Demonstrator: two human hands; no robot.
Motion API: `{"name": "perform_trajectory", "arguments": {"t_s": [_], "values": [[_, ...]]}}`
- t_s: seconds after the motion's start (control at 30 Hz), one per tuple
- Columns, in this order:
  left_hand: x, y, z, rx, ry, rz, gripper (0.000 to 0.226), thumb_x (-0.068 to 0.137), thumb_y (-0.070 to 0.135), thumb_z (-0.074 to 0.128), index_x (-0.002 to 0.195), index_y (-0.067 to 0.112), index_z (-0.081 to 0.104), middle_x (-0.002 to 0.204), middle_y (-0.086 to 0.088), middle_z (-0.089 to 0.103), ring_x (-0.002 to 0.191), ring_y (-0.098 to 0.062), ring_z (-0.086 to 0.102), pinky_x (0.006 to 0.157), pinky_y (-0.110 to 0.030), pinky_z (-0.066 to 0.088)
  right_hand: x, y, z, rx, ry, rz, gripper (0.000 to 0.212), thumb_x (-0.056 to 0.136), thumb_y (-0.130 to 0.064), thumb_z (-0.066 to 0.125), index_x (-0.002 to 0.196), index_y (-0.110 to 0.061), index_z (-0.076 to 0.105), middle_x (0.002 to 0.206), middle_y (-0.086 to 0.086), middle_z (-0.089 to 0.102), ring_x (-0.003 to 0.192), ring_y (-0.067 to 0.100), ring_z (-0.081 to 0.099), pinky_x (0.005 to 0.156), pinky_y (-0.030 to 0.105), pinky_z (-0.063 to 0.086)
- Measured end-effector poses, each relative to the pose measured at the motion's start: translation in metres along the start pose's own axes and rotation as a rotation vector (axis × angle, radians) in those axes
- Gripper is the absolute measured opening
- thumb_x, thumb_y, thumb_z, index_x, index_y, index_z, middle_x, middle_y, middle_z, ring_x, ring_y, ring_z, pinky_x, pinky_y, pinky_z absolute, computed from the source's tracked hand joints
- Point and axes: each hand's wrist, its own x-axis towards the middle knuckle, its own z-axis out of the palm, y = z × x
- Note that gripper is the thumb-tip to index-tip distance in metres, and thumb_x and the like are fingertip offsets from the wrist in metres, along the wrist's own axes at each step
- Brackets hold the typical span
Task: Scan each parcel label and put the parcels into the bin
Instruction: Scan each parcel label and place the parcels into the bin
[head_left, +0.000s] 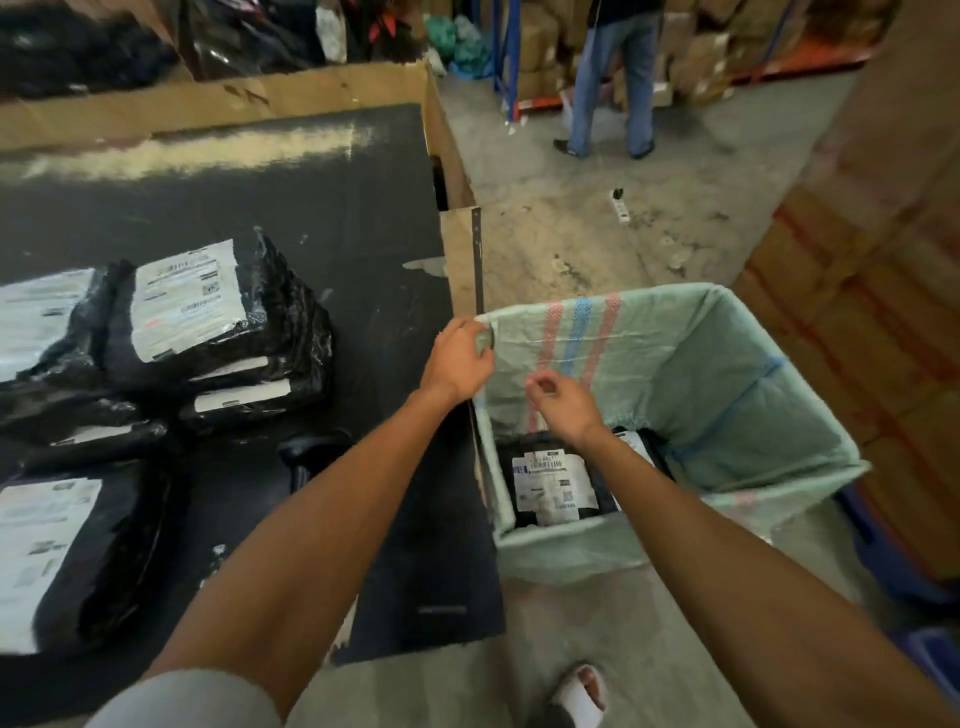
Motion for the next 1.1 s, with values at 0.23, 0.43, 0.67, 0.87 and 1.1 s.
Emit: {"name": "perform_trajectory", "arguments": {"t_s": [0.23, 0.43, 0.67, 0.87, 1.1], "values": [[-0.073, -0.024, -0.075, 0.002, 0.033, 0.176, 0.023, 0.095, 0.018, 0.060, 0.110, 0.015, 0.076, 0.116, -0.009, 0.072, 0.111, -0.025, 0.064, 0.096, -0.028, 0.045, -0.075, -0.075, 0.042, 0.123, 0.175, -0.254, 0.020, 0.100, -0.028, 0.059, 0.114, -0.019, 0.070, 0.101, -0.006, 0.072, 0.089, -0.003, 0.063, 0.081, 0.016, 0.046], [-0.152, -0.084, -0.145, -0.039, 0.171, 0.219, 0.019, 0.092, 0.017, 0.061, 0.103, 0.017, 0.076, 0.108, -0.006, 0.074, 0.101, -0.024, 0.067, 0.094, -0.035, 0.050, -0.130, -0.127, 0.120, 0.173, 0.084, -0.134, 0.049, 0.097, -0.048, 0.057, 0.129, -0.011, 0.063, 0.116, 0.010, 0.072, 0.109, 0.028, 0.069, 0.100, 0.044, 0.052], [-0.222, -0.198, -0.221, 0.070, 0.339, -0.021, 0.035, 0.090, 0.006, 0.058, 0.122, 0.014, 0.068, 0.124, -0.013, 0.063, 0.118, -0.032, 0.057, 0.099, -0.046, 0.048, -0.165, -0.170, 0.172, 0.111, -0.135, 0.137, 0.075, 0.084, -0.073, 0.056, 0.122, -0.008, 0.059, 0.115, 0.004, 0.062, 0.111, 0.026, 0.062, 0.093, 0.037, 0.051], [-0.262, -0.252, -0.244, 0.190, 0.301, -0.576, 0.075, 0.087, 0.050, 0.068, 0.146, 0.013, 0.039, 0.152, -0.022, 0.038, 0.141, -0.042, 0.032, 0.115, -0.053, 0.027, -0.178, -0.190, 0.205, 0.459, -0.161, 0.249, 0.023, 0.101, -0.024, 0.059, 0.093, -0.004, 0.050, 0.068, 0.013, 0.056, 0.049, 0.021, 0.052, 0.051, 0.033, 0.047], [-0.273, -0.279, -0.265, -0.247, 0.239, -0.767, 0.102, 0.074, 0.053, 0.085, 0.145, -0.002, 0.037, 0.146, -0.021, 0.051, 0.129, -0.040, 0.054, 0.106, -0.051, 0.047, -0.185, -0.189, 0.221, 0.565, -0.095, 0.256, 0.014, 0.099, -0.021, 0.061, 0.099, -0.008, 0.055, 0.068, 0.008, 0.056, 0.051, 0.016, 0.047, 0.047, 0.028, 0.041]]}}
